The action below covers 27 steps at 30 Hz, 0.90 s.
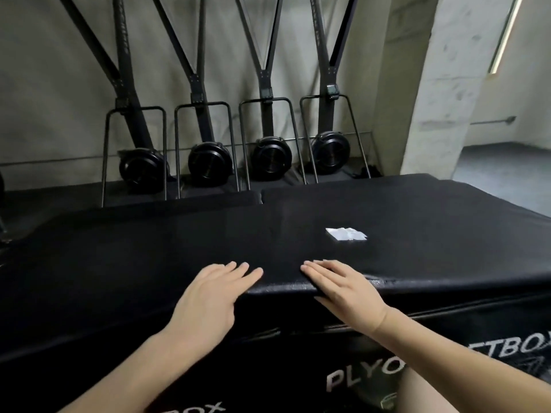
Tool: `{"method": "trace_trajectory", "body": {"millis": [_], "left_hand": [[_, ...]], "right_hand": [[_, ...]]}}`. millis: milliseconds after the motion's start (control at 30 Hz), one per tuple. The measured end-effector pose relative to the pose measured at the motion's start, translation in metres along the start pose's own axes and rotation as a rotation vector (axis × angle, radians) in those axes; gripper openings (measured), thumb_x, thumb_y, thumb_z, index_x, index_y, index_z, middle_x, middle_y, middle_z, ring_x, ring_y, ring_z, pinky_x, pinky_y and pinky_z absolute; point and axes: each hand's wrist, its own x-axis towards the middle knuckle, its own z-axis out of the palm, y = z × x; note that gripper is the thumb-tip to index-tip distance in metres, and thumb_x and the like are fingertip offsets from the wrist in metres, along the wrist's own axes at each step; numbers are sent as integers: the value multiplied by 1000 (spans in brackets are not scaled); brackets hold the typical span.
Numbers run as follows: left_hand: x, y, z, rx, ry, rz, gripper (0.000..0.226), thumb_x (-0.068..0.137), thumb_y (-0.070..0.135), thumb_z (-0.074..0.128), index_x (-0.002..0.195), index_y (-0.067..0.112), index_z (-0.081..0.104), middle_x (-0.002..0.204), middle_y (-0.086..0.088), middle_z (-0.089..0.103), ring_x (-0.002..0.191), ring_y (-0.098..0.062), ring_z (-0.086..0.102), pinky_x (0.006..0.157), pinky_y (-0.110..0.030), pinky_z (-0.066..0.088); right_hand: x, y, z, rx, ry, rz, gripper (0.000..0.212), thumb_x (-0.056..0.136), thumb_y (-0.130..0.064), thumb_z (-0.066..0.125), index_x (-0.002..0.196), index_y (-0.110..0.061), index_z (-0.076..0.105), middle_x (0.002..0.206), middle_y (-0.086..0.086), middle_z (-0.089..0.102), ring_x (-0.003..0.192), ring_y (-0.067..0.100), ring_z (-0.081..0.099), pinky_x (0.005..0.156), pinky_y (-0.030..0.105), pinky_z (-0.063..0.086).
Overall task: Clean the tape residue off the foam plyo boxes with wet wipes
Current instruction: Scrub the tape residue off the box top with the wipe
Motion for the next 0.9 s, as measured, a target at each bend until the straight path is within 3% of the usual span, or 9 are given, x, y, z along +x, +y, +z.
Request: {"method": "trace_trajectory", "body": {"millis": [133, 267, 367, 433, 533, 600, 667, 800, 900], "left_hand": [[-22, -49, -45, -37, 41, -70, 95, 44, -19, 68, 130, 21, 67, 129, 0, 65, 122, -17, 59, 113, -21, 25], [-97, -110, -63, -18, -120, -130, 91, 56, -2, 51, 142, 28, 54, 141, 6, 56, 139, -1, 37, 119, -20, 17], [-157, -154, -29, 94, -245, -63, 85, 63, 13, 31, 146, 23, 46, 144, 0, 53, 145, 1, 28, 119, -22, 16], [-191, -179, 5, 139, -264, 38, 80, 76, 17, 22, 155, 26, 29, 157, 1, 36, 144, -5, 32, 118, -25, 13], [-228, -178, 37, 161, -330, 163, 88, 69, 23, 43, 155, 23, 21, 166, 2, 10, 152, -10, 6, 120, -29, 5], [-245, -168, 36, 153, -332, 159, 65, 90, 21, 28, 155, 20, 26, 163, 1, 25, 153, -13, 6, 120, -33, 8], [-251, -169, 32, 182, -400, 88, 54, 96, 21, 19, 144, 19, 43, 147, -2, 51, 152, -12, 13, 121, -36, 11], [-250, -175, 18, 271, -342, -42, 64, 75, 17, 39, 137, 21, 53, 143, 2, 54, 147, -12, 27, 116, -45, 16], [-253, -169, 32, 237, -285, -149, 66, 78, 16, 33, 141, 30, 48, 141, 5, 56, 150, -5, 18, 112, -46, 22]], "right_hand": [[57, -40, 4, 28, 138, -92, 42, 95, -24, 57, 129, -1, 64, 130, 11, 67, 114, 28, 67, 101, 38, 52], [92, -112, 44, 111, 161, -196, 37, 94, -15, 62, 129, -2, 63, 128, 10, 68, 114, 27, 63, 107, 34, 44], [84, -166, 88, 153, 141, -185, 36, 94, -16, 65, 129, -7, 63, 126, 8, 70, 112, 28, 67, 101, 39, 50], [67, -198, 115, 146, 122, -166, 31, 97, -17, 58, 126, -11, 66, 123, 4, 72, 112, 25, 68, 99, 38, 52], [39, -233, 143, 89, 79, -133, 33, 102, -17, 47, 114, -22, 77, 115, -5, 75, 108, 17, 71, 98, 34, 54], [34, -247, 152, 38, 46, -126, 20, 92, -27, 68, 108, -27, 80, 110, -9, 76, 105, 13, 72, 98, 30, 54], [38, -256, 153, 48, 31, -78, 23, 86, -26, 66, 104, -28, 81, 106, -9, 77, 101, 12, 73, 96, 29, 55], [51, -270, 160, 47, 10, -16, 36, 91, -14, 50, 97, -28, 82, 100, -8, 78, 95, 12, 75, 85, 27, 59], [50, -279, 167, 27, -92, -33, 32, 87, -15, 56, 96, -30, 82, 99, -8, 78, 95, 13, 75, 83, 27, 59]]}}
